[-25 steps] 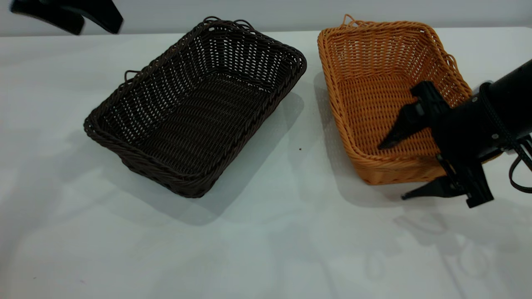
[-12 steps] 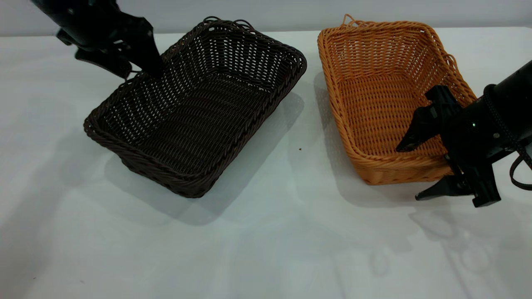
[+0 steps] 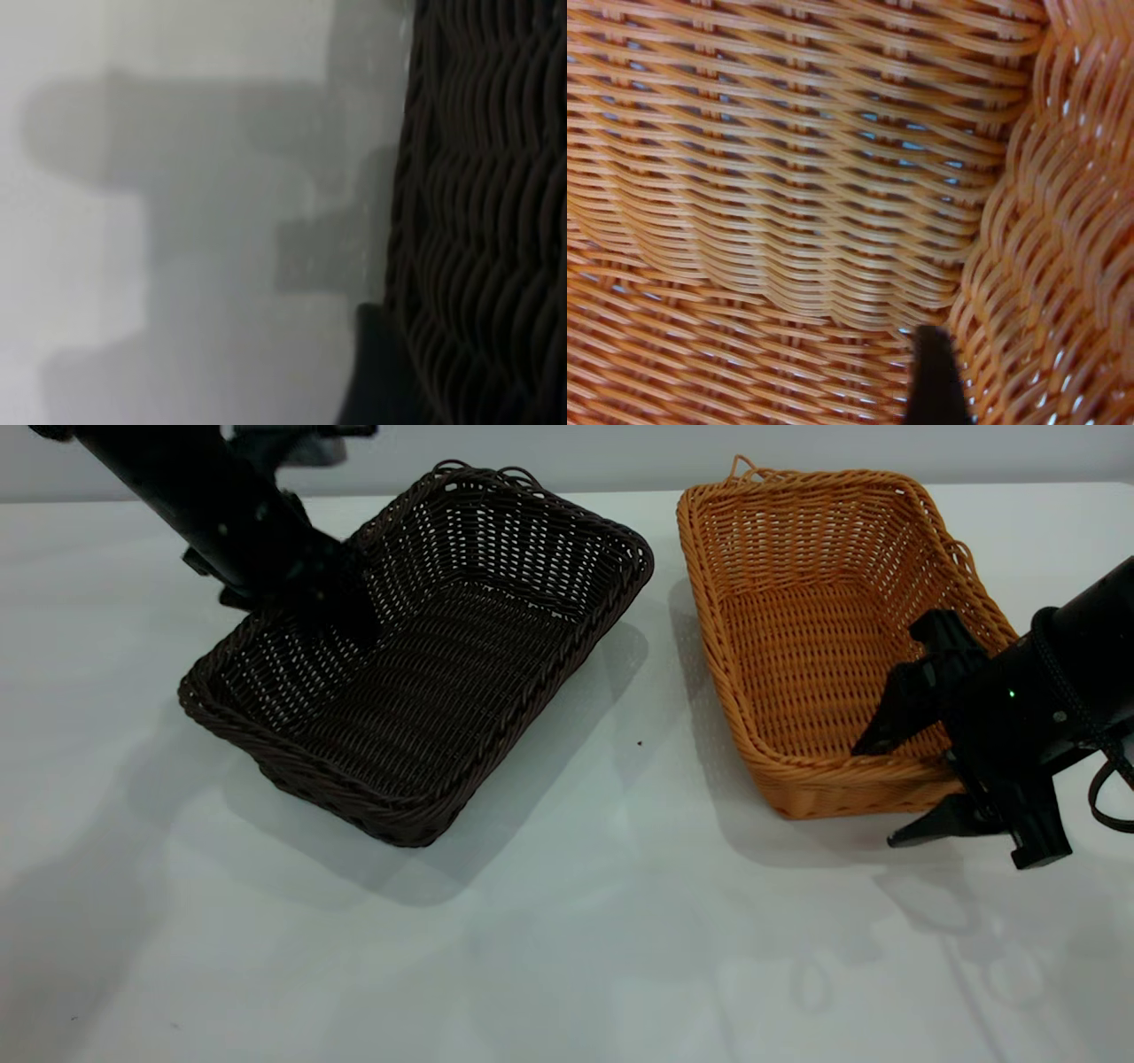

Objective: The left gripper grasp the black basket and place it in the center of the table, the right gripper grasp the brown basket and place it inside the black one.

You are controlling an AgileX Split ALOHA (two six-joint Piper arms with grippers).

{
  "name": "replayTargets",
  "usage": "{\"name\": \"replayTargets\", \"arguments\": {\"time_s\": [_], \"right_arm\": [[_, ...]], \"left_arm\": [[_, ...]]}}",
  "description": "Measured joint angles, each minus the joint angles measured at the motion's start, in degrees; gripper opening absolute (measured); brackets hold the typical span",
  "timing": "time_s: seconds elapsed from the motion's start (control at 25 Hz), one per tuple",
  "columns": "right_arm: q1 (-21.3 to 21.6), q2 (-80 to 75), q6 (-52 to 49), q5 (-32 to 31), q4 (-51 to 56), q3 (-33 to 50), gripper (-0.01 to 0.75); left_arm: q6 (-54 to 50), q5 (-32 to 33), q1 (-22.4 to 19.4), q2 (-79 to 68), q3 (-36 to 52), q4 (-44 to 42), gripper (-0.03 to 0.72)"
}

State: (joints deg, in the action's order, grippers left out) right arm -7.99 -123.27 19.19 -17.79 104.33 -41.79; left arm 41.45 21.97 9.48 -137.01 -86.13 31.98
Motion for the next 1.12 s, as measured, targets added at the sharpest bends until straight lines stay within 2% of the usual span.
{"name": "replayTargets", "arguments": {"time_s": [0.08, 0.12, 0.24, 0.32, 0.56, 0.72, 0.92, 1.04, 1.12], "right_arm": [[0.0, 0.0, 0.76, 0.06, 0.06, 0.0, 0.325], [0.18, 0.0, 0.88, 0.06, 0.06, 0.0, 0.244], [2.32, 0.0, 1.0, -1.25, 0.37, -0.29, 0.076], [5.22, 0.0, 2.84, -3.38, -0.08, -1.11, 0.064], [15.51, 1.75, 10.6, -11.05, -4.24, -5.93, 0.064], [20.72, 2.36, 10.66, -23.49, -16.49, -13.53, 0.064], [22.32, 2.36, 4.21, -40.55, -37.22, -25.11, 0.064], [22.32, 2.36, 3.35, -47.15, -43.88, -31.34, 0.064], [22.32, 2.36, 3.06, -48.35, -45.05, -34.23, 0.064]], "left_arm": [[0.69, -0.73, 0.37, -0.07, -0.16, -0.04, 0.322], [1.1, -1.03, 0.44, -0.07, -0.16, -0.04, 0.265], [3.22, -2.88, 0.49, -0.12, -0.18, -0.12, 0.172], [6.17, -3.12, 0.44, -0.12, -0.18, -1.1, 0.087], [19.06, -4.24, 0.5, -0.12, -0.22, 0.48, 0.081], [33.88, -3.83, 2.27, -0.12, -0.22, 1.79, 0.08], [56.43, -2.63, 7.63, -0.12, -0.22, 3.71, 0.08], [65.62, -2.09, 10.93, -0.12, -0.22, 6.32, 0.08], [69.86, -2.09, 12.53, -0.12, -0.22, 8.64, 0.08]]}}
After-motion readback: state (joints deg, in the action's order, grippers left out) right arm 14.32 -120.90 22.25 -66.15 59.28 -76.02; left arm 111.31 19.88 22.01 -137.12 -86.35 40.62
